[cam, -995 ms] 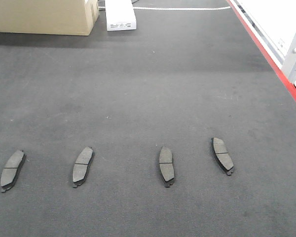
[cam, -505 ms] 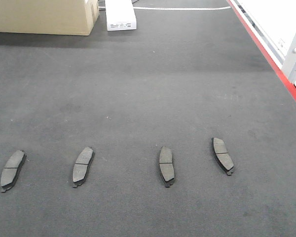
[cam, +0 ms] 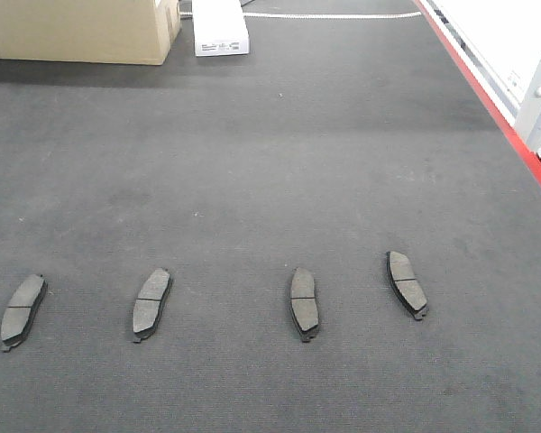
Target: Move and align brake pads A on conveyor
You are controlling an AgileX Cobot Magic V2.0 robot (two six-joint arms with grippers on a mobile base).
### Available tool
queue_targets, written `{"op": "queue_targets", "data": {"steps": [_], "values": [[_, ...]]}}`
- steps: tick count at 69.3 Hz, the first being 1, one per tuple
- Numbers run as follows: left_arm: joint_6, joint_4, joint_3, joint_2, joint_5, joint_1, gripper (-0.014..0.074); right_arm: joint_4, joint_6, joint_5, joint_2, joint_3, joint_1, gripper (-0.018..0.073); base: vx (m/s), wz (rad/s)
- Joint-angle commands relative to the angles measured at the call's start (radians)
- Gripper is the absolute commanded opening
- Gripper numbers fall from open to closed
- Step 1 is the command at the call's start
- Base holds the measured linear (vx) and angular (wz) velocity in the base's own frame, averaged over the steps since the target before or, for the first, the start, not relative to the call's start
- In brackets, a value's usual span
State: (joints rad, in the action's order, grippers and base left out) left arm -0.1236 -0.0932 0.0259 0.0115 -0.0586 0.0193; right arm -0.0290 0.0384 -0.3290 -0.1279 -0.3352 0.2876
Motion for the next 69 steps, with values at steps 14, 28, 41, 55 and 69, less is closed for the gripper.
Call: {"op": "queue_targets", "data": {"steps": [14, 28, 41, 55, 69], "values": [[0.001, 0.007, 0.024, 0.014, 0.069, -0.004, -0.0006, 0.017, -0.003, 0.070, -0.015, -0.026, -0.199, -0.0010, 0.00, 0.00], [0.001, 0.007, 0.024, 0.014, 0.069, -0.004, -0.0006, -0.050, -0.003, 0.175, 0.054, 0.103, -0.332, -0.0010, 0.00, 0.00], [0.001, 0.007, 0.024, 0.014, 0.069, -0.004, -0.0006, -0.044, -0.004, 0.322, 0.156, 0.297, -0.342, -0.0010, 0.00, 0.00], [0.001, 0.007, 0.024, 0.014, 0.069, -0.004, -0.0006, -0.042, -0.012, 0.363, 0.154, 0.369, -0.342, -0.0010, 0.00, 0.00], [0.001, 0.007, 0.024, 0.014, 0.069, -0.004, -0.0006, -0.041, -0.012, 0.363, 0.154, 0.369, -0.342, -0.0010, 0.00, 0.00]]}}
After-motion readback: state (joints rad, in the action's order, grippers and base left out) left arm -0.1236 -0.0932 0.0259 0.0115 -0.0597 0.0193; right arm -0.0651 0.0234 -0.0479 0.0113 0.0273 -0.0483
